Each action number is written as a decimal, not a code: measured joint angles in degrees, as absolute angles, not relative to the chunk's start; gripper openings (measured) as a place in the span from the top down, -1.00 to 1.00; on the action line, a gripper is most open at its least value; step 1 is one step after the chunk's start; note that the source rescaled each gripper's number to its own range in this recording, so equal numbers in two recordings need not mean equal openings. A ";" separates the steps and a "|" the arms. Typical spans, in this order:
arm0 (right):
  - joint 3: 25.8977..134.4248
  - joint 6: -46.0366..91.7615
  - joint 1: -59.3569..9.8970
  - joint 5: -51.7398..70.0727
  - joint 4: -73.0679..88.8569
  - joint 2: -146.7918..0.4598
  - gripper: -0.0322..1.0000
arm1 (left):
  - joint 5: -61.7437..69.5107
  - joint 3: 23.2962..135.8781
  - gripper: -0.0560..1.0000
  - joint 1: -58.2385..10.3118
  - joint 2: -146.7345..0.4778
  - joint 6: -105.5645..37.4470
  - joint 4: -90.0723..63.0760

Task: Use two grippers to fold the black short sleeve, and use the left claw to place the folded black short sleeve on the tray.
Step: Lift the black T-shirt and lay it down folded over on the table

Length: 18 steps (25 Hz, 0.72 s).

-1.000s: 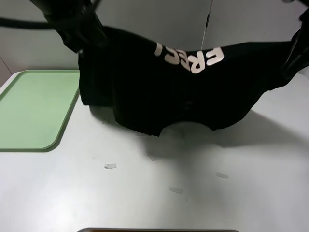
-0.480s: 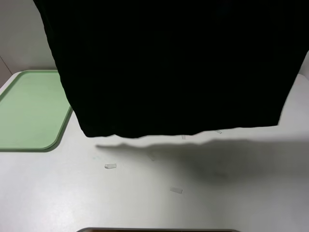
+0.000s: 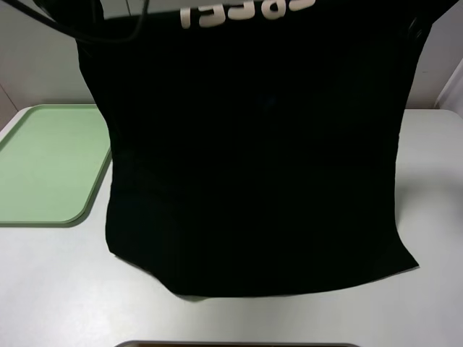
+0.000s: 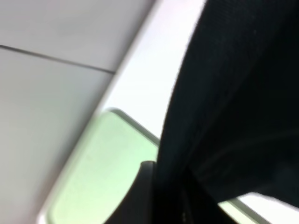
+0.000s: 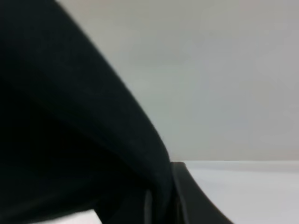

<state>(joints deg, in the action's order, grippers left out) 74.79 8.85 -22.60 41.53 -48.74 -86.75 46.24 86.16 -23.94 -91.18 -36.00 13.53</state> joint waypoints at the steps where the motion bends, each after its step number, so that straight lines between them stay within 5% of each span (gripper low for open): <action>1: 74.79 8.85 -22.60 41.53 -48.74 -86.75 0.92 | 45.99 86.16 0.89 -23.50 -93.82 -36.00 13.53; 8: 74.79 -1.56 -15.97 31.18 -54.38 -102.99 0.92 | 42.46 86.16 0.89 -22.10 -106.34 -35.86 13.41; 18: 74.37 -1.42 -8.95 22.92 -52.25 -107.52 0.92 | 34.95 86.03 0.89 -23.62 -107.61 -40.19 16.34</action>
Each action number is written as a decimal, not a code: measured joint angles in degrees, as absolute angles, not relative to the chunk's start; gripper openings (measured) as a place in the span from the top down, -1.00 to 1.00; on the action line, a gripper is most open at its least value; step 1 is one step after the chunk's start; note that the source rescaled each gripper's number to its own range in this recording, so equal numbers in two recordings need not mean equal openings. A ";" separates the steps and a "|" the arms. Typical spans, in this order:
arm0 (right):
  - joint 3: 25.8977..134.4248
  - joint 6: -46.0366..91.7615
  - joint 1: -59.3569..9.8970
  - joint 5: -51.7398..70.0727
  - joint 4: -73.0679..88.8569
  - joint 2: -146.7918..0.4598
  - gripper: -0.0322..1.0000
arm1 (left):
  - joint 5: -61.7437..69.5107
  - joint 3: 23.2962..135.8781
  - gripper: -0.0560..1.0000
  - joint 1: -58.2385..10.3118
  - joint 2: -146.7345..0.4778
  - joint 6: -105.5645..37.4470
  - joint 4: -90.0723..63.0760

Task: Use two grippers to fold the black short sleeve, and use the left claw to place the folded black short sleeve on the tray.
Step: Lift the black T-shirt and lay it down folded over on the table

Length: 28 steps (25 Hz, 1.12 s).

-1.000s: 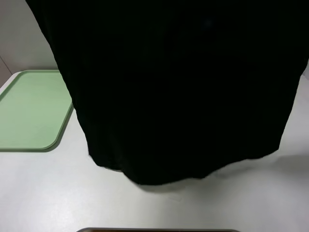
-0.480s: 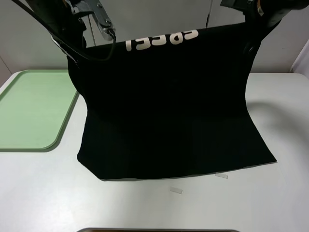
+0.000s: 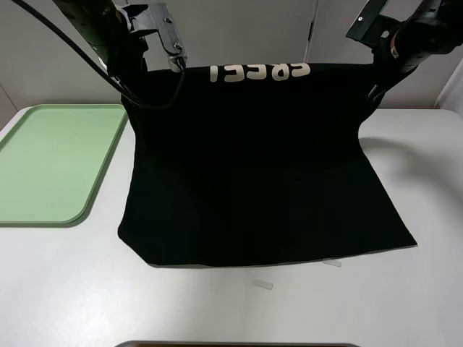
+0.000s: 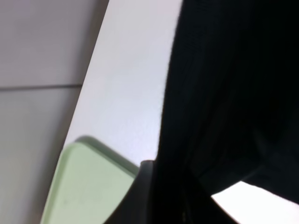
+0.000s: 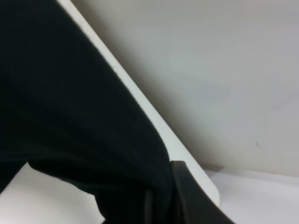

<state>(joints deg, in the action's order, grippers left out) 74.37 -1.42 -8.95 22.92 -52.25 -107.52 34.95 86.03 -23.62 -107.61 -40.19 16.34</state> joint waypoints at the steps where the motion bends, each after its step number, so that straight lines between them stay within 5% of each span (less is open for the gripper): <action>1: 73.60 0.33 -8.87 22.92 -51.84 -107.59 0.92 | 34.95 85.55 0.89 -23.94 -107.61 -41.21 16.34; 10: 62.92 17.45 -10.68 27.94 -46.16 -107.94 0.92 | 40.23 76.58 0.89 -28.99 -107.61 -49.74 15.93; 28: 59.69 20.33 -11.76 46.25 -28.84 -107.75 0.93 | 50.49 72.13 0.89 -33.62 -107.61 -50.48 11.54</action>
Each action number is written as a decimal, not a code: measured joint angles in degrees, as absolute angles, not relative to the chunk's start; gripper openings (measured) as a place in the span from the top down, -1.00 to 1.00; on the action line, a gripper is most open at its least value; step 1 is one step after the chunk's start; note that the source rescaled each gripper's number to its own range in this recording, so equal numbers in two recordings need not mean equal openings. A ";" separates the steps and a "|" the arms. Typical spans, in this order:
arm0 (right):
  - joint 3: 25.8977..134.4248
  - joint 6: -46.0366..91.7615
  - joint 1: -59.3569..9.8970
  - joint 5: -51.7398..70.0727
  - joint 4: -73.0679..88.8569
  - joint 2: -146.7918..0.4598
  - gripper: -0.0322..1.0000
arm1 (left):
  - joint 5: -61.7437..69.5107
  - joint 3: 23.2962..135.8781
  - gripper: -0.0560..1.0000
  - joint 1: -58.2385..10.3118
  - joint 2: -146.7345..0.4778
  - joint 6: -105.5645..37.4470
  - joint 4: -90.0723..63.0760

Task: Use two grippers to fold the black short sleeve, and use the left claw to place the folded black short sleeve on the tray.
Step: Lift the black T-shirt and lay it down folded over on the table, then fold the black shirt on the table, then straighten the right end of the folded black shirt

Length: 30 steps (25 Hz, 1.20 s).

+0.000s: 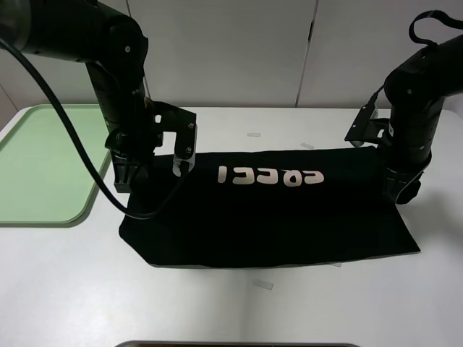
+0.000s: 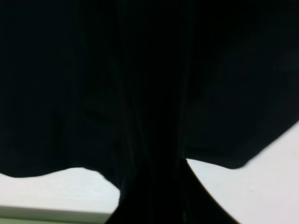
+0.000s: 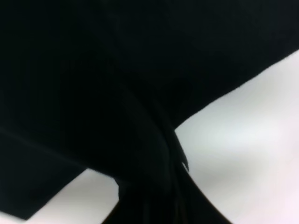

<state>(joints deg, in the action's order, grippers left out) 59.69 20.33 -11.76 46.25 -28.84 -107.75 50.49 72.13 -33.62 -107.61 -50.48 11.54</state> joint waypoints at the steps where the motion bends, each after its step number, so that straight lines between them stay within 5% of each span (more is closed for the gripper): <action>1: 59.69 20.33 -11.89 47.32 -27.82 -107.75 0.93 | 52.67 72.13 0.89 -33.62 -107.61 -50.48 10.13; 11: 59.69 20.33 -11.89 53.45 -21.07 -107.75 0.86 | 59.89 72.13 0.87 -33.79 -107.61 -51.11 6.16; 12: 59.69 20.33 -11.89 54.31 -20.29 -107.75 0.51 | 60.95 72.13 0.83 -33.79 -107.61 -51.19 6.03; 13: 59.69 20.33 -11.89 54.31 -20.29 -107.75 0.51 | 62.18 72.13 0.76 -33.79 -107.61 -51.62 6.03; 14: 59.69 20.33 -11.83 54.65 -19.88 -107.75 0.26 | 63.58 72.13 0.66 -33.79 -107.61 -51.86 6.14; 16: 59.69 20.33 -11.53 56.64 -17.11 -107.75 -0.64 | 66.34 72.13 0.36 -33.67 -107.61 -52.09 6.78; 18: 59.69 20.33 -11.34 59.13 -14.04 -107.75 -0.87 | 66.44 71.93 -0.08 -33.54 -107.61 -51.74 7.35; 22: 59.69 20.33 -11.27 62.24 -9.95 -107.75 -0.97 | 66.44 71.86 -0.65 -33.35 -107.61 -45.57 7.62; 30: 59.98 20.28 -11.27 69.14 -6.77 -105.77 -1.00 | 66.44 71.86 -0.75 -33.35 -106.27 -42.28 12.71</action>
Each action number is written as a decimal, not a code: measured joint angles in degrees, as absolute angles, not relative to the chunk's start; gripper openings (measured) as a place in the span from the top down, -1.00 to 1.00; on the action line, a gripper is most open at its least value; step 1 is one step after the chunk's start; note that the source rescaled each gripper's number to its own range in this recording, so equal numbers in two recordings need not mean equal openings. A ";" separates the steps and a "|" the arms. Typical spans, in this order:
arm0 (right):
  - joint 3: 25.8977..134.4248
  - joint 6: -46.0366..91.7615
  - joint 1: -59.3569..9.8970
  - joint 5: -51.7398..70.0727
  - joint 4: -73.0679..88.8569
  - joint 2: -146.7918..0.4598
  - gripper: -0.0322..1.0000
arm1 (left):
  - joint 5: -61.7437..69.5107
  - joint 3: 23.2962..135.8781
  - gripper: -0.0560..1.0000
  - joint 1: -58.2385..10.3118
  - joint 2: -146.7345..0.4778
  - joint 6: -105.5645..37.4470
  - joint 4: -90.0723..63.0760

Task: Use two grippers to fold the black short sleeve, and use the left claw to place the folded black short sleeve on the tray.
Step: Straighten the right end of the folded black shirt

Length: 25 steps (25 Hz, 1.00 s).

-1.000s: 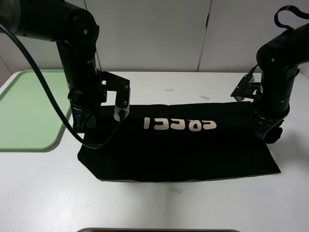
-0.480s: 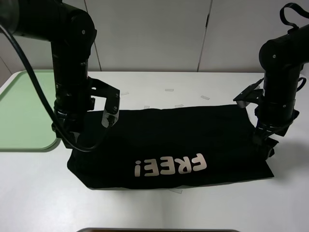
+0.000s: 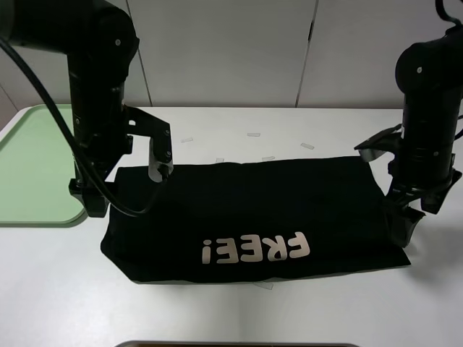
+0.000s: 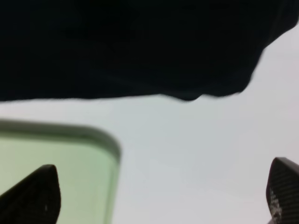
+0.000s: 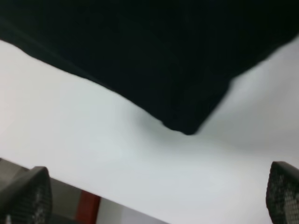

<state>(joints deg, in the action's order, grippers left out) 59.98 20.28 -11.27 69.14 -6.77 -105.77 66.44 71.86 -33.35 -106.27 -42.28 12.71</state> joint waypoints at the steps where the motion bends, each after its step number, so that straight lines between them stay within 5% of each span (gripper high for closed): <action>1: 60.36 20.28 -11.27 69.17 -7.06 -104.93 -1.00 | 66.40 71.86 -0.75 -33.35 -105.75 -42.01 13.86; 14: 74.41 15.18 -11.27 64.08 -0.94 -82.55 -1.00 | 60.45 79.87 -0.75 -33.35 -81.30 -9.28 19.21; 25: 74.41 15.11 -11.27 63.66 0.00 -64.67 -1.00 | 61.36 79.91 -0.96 -33.35 -60.13 -11.93 14.18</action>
<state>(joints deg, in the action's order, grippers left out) 74.41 15.11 -11.27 63.66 0.00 -64.67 61.36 79.91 -33.35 -60.13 -11.93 14.18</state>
